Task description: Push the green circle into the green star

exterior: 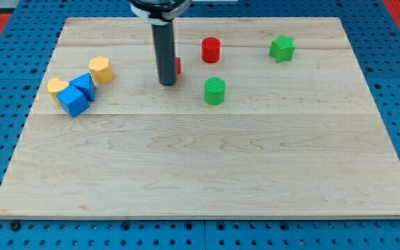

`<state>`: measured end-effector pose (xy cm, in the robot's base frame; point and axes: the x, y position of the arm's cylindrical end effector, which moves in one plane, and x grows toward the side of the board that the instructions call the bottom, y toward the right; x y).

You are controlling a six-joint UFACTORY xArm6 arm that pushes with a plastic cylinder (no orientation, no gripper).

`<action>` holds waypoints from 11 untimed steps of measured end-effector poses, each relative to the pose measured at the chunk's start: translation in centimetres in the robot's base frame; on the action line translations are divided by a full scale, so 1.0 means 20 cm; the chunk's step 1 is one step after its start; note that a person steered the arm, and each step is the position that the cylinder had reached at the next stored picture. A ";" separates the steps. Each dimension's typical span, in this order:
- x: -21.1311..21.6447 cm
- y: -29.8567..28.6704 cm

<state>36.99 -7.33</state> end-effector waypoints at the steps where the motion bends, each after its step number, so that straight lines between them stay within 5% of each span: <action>1: -0.08 -0.05; 3: -0.12 0.03; 4: -0.07 0.31; 6: 0.18 0.39; 7: 0.14 0.71; 8: 0.33 0.66; 9: 0.40 0.95; 10: 0.18 1.20; 11: 0.35 1.25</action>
<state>43.96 17.71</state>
